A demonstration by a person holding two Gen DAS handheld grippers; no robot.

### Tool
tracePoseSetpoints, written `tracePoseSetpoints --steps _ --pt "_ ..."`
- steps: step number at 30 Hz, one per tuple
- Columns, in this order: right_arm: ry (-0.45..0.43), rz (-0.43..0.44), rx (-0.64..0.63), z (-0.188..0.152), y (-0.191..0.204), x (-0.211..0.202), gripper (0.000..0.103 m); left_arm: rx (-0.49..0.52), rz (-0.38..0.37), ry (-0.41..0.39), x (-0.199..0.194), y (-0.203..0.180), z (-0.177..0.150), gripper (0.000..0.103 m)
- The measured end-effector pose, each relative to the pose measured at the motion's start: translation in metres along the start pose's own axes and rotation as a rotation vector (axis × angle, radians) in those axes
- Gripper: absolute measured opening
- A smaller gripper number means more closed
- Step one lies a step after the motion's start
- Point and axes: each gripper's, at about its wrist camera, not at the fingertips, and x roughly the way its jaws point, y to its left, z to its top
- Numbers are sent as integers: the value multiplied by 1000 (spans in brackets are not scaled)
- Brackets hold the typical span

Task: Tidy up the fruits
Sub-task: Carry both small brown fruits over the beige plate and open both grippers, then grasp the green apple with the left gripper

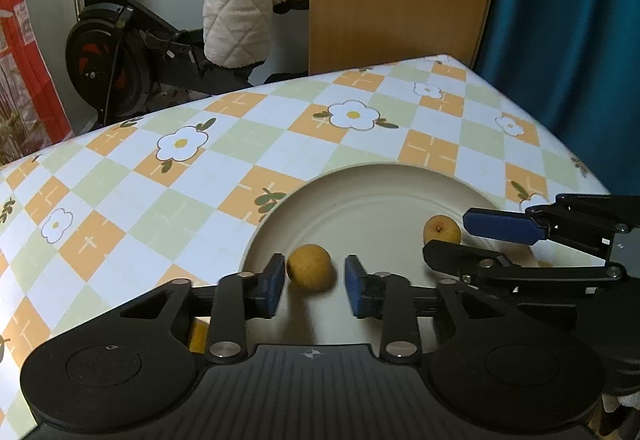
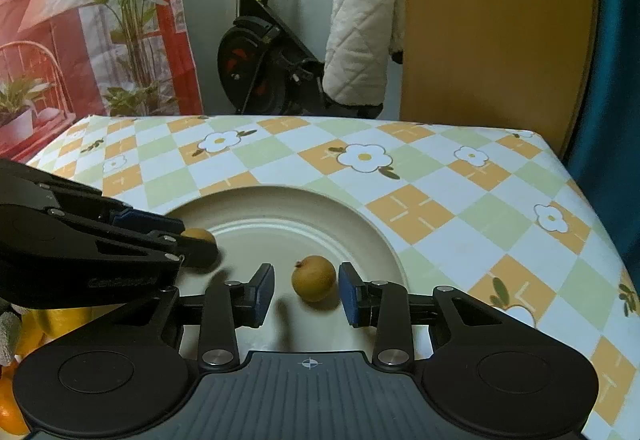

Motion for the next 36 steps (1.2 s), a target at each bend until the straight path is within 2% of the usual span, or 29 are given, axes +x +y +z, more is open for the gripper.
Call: tracePoseSetpoints --steps 10,20,28,36 --pt "-56 43 63 -5 11 -48 33 -48 -57 -74 -55 17 -9 37" --pt "-99 113 30 -34 53 -84 34 -38 -95 -86 -95 27 -39 37" --pt "-85 157 -34 -56 89 -96 34 -62 -129 -51 -100 26 -67 37" --pt "-43 189 -24 -71 100 -95 34 -68 -144 -29 -95 25 -83 37"
